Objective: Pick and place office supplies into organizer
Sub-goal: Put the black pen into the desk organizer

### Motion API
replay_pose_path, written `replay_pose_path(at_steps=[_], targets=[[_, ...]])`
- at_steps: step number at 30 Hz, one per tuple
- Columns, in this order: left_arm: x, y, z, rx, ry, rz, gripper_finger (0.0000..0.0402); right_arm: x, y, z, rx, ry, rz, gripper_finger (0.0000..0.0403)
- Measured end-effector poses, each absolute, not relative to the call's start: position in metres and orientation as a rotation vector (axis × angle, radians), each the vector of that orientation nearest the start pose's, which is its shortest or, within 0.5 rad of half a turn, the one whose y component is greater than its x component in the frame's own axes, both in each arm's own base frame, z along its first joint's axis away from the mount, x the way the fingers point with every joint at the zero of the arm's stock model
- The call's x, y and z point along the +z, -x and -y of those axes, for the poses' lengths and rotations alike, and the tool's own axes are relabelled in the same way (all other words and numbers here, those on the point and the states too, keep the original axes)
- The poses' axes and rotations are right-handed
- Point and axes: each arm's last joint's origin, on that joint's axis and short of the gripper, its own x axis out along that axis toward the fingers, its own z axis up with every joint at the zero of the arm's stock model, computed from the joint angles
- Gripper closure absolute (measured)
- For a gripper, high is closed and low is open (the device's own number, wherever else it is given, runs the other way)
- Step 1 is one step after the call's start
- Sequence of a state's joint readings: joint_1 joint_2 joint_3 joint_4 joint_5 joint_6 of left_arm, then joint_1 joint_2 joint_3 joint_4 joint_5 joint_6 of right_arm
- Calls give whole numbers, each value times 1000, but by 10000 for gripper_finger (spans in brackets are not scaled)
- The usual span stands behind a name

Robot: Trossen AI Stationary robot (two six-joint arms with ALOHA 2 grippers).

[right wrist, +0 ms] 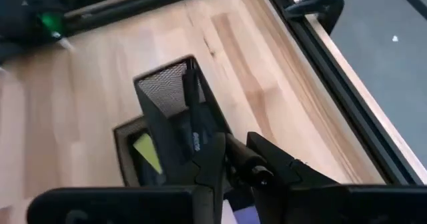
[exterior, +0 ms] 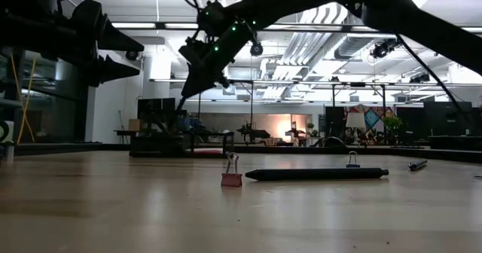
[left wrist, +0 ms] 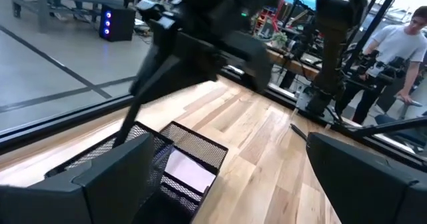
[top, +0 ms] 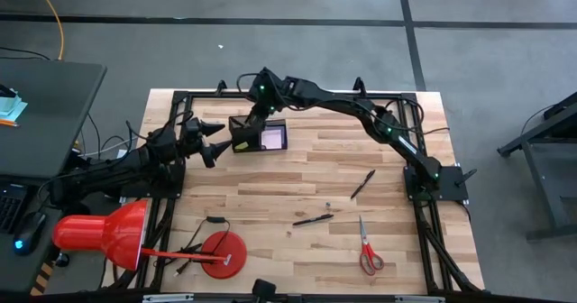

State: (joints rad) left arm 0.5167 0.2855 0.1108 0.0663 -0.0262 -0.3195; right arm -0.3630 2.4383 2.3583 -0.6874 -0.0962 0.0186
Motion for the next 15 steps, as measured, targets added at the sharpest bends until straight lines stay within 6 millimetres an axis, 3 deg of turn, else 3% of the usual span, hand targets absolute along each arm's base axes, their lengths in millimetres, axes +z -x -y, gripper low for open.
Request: replay_pose_path(at_steps=[3,15], targets=[[183,-99,-57,556,341,-30,21,239,-505,193,-244,-189,-754,343],[182,-99,-57,558,342,-36,21,244,-509,175,-108,-187,-742,255]])
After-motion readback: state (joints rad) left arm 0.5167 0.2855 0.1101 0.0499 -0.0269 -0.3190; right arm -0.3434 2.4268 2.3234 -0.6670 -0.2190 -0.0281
